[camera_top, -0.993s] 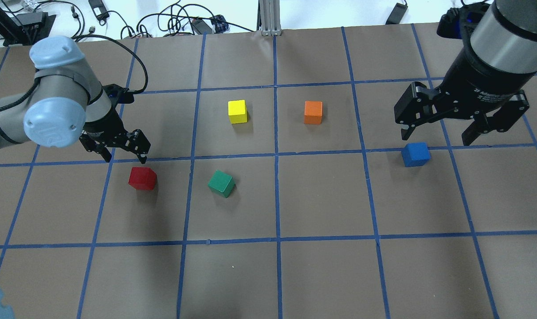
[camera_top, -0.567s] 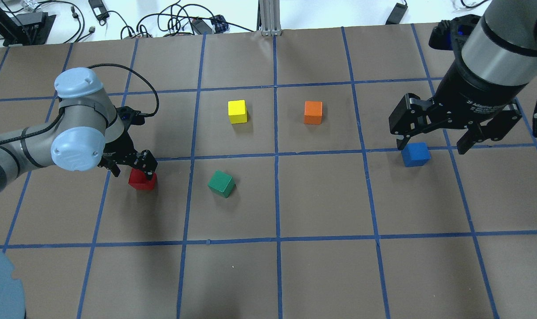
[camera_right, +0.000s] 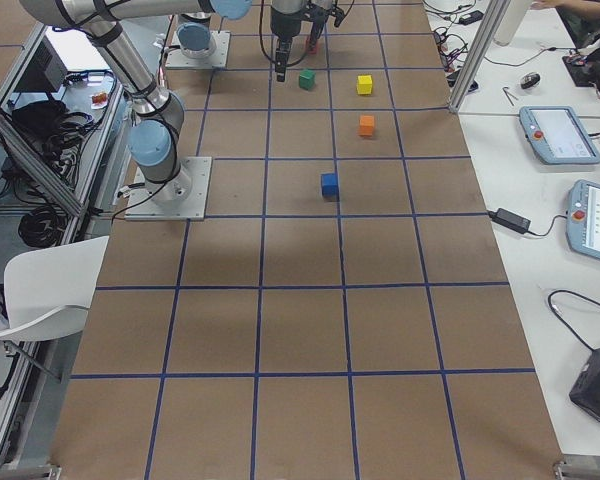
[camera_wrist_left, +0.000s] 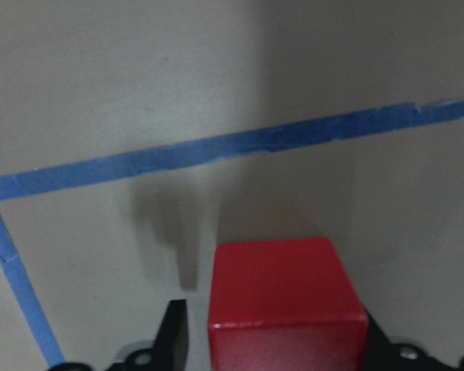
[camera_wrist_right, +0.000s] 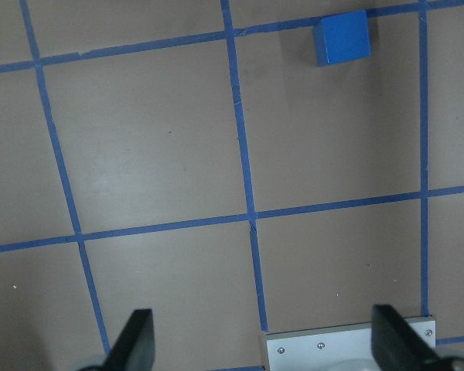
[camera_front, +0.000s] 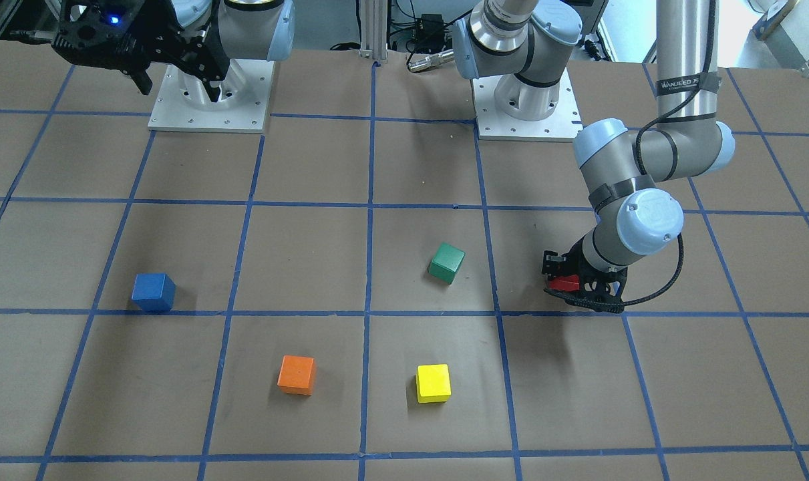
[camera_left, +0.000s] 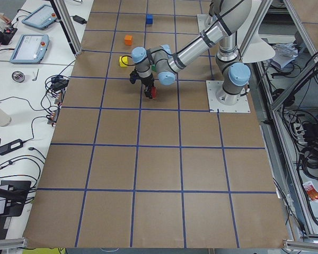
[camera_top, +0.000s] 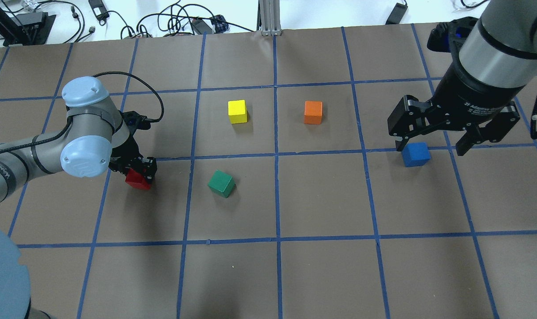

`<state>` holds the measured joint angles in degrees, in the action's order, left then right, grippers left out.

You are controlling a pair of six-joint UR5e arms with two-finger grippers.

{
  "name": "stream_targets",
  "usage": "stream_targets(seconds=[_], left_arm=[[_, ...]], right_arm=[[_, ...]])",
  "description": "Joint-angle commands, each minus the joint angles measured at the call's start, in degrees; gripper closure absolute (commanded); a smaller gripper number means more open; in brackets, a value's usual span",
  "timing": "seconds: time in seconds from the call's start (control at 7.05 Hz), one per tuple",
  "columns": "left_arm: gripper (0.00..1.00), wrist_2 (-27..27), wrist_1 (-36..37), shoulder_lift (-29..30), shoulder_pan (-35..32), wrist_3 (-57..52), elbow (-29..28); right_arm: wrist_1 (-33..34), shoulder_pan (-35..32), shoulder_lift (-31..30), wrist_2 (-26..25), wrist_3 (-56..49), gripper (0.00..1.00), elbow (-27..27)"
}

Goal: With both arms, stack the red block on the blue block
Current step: 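Close the left gripper around the red block, then lift the red block with the left gripper and carry it toward the table center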

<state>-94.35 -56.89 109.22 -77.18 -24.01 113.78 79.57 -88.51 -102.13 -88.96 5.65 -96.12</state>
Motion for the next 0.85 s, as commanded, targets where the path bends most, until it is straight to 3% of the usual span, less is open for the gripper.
stream_targets(seconds=[0.0,0.28,0.71], left_arm=[[1.0,2.75,-1.8,-2.16,-1.73,0.36,-1.89],[1.0,4.68,-10.48,-3.57,-8.47,9.71,-8.8],[1.0,8.82,-10.18,0.53,-23.14,31.08,-17.78]], right_arm=[[-0.03,0.0,0.0,-0.16,-0.11,0.0,-0.03],[0.06,0.0,0.09,-0.16,-0.11,0.0,-0.03],[0.06,0.0,0.17,-0.16,-0.11,0.0,-0.03]])
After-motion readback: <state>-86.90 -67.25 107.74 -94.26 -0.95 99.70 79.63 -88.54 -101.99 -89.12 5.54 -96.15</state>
